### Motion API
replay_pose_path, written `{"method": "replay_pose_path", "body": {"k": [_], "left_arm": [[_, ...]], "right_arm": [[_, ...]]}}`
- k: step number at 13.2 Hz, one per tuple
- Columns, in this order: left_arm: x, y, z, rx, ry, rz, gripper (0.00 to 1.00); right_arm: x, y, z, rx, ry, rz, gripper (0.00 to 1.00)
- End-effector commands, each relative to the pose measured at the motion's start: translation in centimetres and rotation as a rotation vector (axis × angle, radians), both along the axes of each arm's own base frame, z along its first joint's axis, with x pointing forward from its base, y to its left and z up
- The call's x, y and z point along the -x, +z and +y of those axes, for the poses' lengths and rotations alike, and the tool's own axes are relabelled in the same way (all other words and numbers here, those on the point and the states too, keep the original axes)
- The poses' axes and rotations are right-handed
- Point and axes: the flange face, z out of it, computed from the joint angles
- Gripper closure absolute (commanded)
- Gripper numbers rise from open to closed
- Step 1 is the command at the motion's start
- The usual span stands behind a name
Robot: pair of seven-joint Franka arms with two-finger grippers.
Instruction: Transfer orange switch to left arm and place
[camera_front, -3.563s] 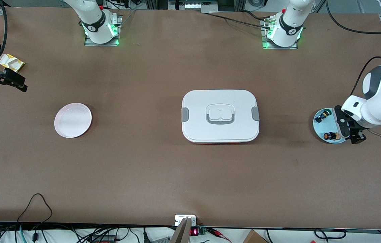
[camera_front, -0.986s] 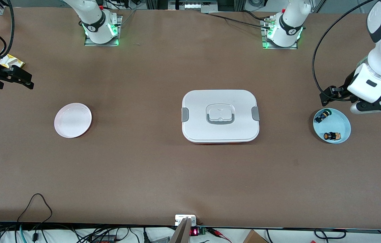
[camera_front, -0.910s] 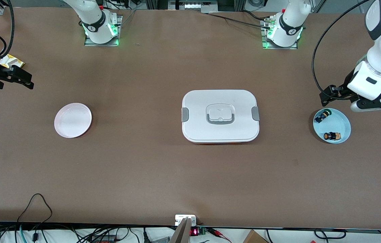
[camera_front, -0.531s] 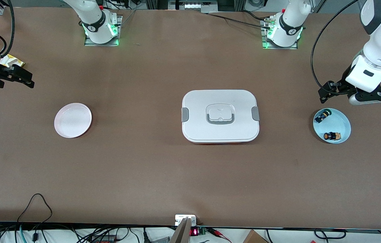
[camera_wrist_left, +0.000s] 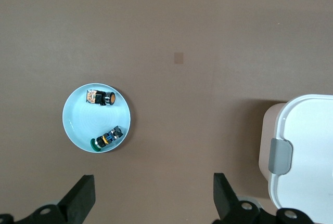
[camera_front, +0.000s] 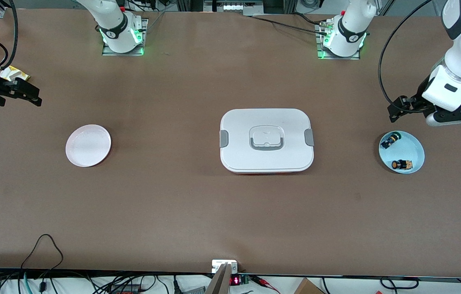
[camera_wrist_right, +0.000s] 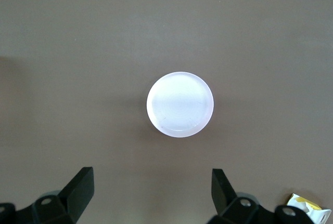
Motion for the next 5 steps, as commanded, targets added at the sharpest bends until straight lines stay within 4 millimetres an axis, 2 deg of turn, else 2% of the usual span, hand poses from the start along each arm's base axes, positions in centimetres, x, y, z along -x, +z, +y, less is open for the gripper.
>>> {"method": "replay_pose_path", "body": {"k": [1, 5], "left_arm": [[-1.46, 0.01, 0.05, 0.032, 0.031, 0.044, 0.00], [-1.33, 0.20, -0.40, 0.055, 0.028, 0.047, 0.00]], "right_arm": [[0.14, 0.64, 0.16, -0.001, 0.012, 0.004, 0.00], [0.13, 0.72, 0.18, -0.003, 0.012, 0.002, 0.00]]}}
